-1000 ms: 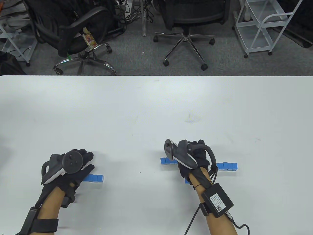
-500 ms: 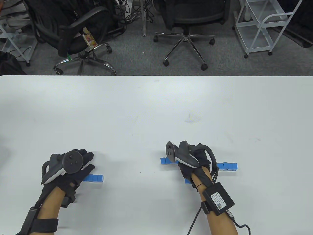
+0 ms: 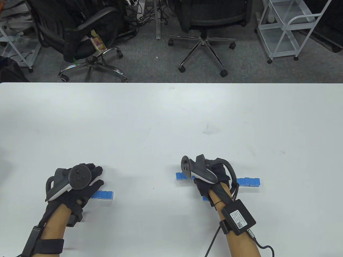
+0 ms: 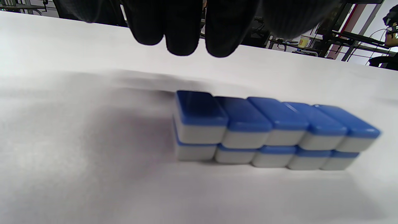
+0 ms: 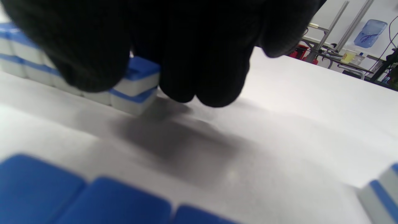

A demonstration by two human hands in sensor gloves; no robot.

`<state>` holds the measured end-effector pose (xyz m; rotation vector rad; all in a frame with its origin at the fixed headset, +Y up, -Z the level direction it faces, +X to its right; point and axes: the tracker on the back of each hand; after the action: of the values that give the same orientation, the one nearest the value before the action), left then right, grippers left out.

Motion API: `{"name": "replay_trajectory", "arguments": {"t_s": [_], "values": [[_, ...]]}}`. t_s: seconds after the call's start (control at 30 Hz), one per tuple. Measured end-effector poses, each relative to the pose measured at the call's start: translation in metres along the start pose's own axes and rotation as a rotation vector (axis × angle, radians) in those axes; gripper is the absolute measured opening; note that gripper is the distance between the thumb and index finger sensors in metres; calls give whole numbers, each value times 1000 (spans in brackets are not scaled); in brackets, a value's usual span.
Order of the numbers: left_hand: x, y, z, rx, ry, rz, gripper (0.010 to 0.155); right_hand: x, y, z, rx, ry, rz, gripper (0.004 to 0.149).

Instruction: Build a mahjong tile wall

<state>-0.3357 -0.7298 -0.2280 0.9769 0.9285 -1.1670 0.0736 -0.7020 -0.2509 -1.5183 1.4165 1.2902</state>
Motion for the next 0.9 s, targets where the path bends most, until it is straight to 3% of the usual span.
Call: {"name": "replay_trajectory", "arguments": {"t_s": [0.7,0.9], "values": [[0,0,0,-3,-1,0,63,-4,0,5,-36,-8,-21,57],[0,0,0,-6,-12,4,63,-10,-16,23,40,58,-77,71]]}}
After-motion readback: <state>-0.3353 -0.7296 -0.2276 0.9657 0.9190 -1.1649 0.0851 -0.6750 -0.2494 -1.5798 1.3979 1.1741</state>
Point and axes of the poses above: the tracker on the back of each hand, its own y axis roughly to the thumb side, its own x axis roughly from the wrist to the fingertips, z = x × y, and after that the axes turned 1 degree about x, right-handed
